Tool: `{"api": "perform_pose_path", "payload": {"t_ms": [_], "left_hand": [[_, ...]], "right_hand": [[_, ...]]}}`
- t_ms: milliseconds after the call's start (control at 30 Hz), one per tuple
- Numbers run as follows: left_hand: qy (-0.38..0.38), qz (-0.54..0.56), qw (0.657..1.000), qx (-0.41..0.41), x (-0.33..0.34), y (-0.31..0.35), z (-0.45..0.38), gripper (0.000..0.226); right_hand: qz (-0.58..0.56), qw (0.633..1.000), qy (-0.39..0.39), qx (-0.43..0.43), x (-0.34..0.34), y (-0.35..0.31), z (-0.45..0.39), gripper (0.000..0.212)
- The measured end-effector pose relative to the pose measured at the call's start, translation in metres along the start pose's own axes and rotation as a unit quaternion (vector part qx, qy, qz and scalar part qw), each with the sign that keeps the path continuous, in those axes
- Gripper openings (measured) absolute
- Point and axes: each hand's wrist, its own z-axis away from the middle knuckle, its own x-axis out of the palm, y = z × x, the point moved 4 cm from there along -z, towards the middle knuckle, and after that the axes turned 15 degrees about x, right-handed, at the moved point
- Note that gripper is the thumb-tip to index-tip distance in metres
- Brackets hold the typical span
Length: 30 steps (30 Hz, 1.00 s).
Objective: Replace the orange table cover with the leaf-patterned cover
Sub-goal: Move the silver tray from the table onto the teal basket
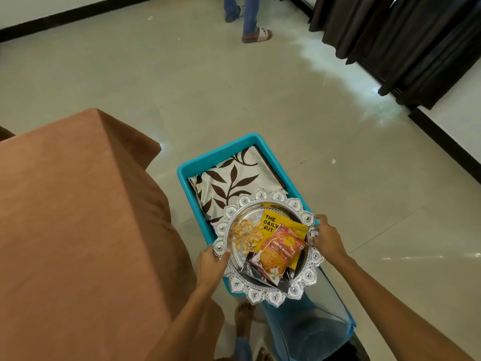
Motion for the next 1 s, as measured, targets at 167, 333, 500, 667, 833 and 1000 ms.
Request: {"api": "perform_pose_path", "payload": {"t_ms": [167, 333, 500, 667, 833, 1000], "left_hand": [[-0.050, -0.030, 0.998, 0.012, 0.002, 0.002, -0.004, 0.016], [-0.067, -0.080, 0.995, 0.000, 0.008, 0.004, -0.005, 0.036], [-0.091, -0.141, 0.986, 0.005, 0.015, -0.002, 0.001, 0.067], [-0.101, -0.271, 0.948, 0.133, 0.016, 0.005, 0.008, 0.098], [-0.164, -0.309, 0.918, 0.185, 0.018, -0.002, 0.009, 0.103], [-0.163, -0.299, 0.921, 0.190, 0.017, 0.004, 0.012, 0.089]], "right_hand": [[0.022, 1.000, 0.004, -0.001, 0.003, -0.004, -0.006, 0.052], [0.029, 1.000, 0.006, -0.002, 0.004, -0.003, -0.008, 0.052], [0.051, 0.998, 0.019, -0.011, 0.010, 0.001, -0.005, 0.058], [0.092, 0.992, 0.067, -0.046, 0.019, 0.005, 0.004, 0.056], [0.122, 0.988, 0.080, -0.056, 0.028, 0.012, 0.005, 0.063], [0.121, 0.988, 0.078, -0.049, 0.027, 0.010, 0.005, 0.064]]}}
